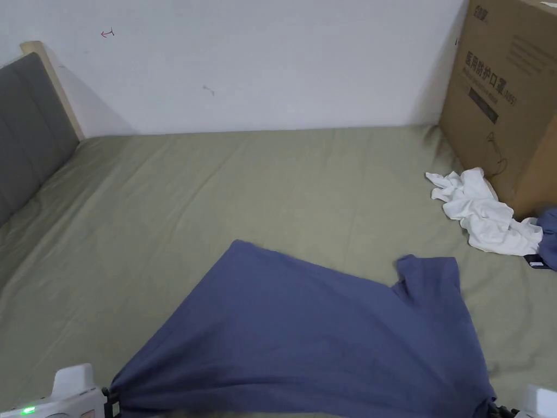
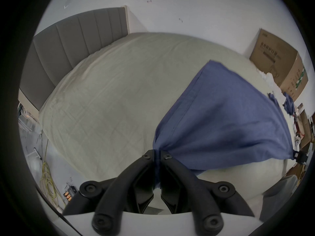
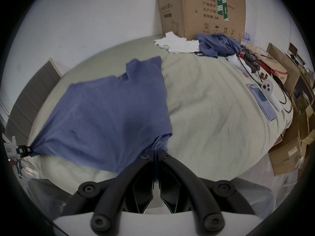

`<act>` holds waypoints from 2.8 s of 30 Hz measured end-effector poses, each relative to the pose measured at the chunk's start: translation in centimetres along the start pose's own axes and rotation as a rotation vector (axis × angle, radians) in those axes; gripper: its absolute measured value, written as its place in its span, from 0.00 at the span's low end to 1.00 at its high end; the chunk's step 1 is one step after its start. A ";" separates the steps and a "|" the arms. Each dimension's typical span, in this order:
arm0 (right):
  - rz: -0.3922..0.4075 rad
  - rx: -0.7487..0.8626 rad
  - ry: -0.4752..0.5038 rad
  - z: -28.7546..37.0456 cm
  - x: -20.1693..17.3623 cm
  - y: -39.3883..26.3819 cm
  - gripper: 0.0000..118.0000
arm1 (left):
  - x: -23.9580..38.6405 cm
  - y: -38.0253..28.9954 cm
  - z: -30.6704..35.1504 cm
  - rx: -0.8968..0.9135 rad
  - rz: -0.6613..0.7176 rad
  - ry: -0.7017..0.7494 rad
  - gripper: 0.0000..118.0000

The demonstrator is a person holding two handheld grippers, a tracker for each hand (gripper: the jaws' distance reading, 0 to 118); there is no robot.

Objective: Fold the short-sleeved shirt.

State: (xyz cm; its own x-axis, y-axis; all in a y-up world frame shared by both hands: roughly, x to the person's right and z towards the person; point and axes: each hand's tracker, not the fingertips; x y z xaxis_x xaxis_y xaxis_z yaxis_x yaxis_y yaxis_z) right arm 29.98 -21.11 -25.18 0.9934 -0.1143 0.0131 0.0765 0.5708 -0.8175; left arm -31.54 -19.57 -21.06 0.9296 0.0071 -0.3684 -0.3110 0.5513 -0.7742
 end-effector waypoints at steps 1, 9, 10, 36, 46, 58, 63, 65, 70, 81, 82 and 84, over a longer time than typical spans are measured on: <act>0.011 -0.010 -0.010 -0.5 -0.2 -0.1 0.02 | 0.3 -0.1 -0.5 -0.018 -0.004 0.010 0.03; 0.029 -0.003 -0.029 1.5 -1.7 1.6 0.30 | 1.4 0.2 -0.7 -0.034 -0.003 0.007 0.65; 0.043 0.039 -0.034 2.2 -1.7 2.3 0.44 | 1.8 0.6 0.2 0.000 -0.016 -0.021 0.80; 0.165 0.654 -0.085 12.6 -7.6 11.0 0.02 | 16.3 11.2 11.2 0.581 -0.129 -0.340 0.00; 0.146 0.583 -0.110 7.3 -6.6 14.5 0.02 | 20.6 22.0 -3.2 0.335 -0.252 -0.305 0.00; 0.146 0.501 -0.147 0.2 -5.2 17.4 0.02 | 23.2 28.8 -21.6 -0.046 -0.221 -0.169 0.81; 0.134 0.463 -0.162 -1.3 -4.5 17.3 0.02 | 24.1 28.5 -25.0 -0.136 -0.250 -0.166 0.42; 0.138 0.446 -0.168 -1.5 -4.3 17.1 0.02 | 24.6 28.2 -24.5 -0.088 -0.283 -0.136 0.25; 0.113 0.388 -0.175 -2.1 -3.4 16.7 0.02 | 25.3 27.8 -22.2 -0.058 -0.308 -0.149 0.00; 0.072 0.002 -0.146 -10.8 -0.9 14.8 0.75 | 22.8 26.3 -9.3 0.132 -0.266 -0.276 0.00; 0.055 -0.028 -0.153 -11.9 -0.8 14.7 0.71 | 22.6 26.1 -8.5 0.139 -0.266 -0.279 0.00; 0.030 -0.072 -0.142 -13.7 -0.6 14.6 0.58 | 22.3 25.8 -7.4 0.147 -0.263 -0.283 0.00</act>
State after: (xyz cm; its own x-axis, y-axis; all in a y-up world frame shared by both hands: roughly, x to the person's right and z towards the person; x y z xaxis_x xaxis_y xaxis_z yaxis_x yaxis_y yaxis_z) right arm 29.32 -23.85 -45.02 0.9976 0.0207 0.0656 0.0458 0.5117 -0.8580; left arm -20.31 -11.32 -53.07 0.9977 0.0680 0.0044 -0.0430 0.6781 -0.7338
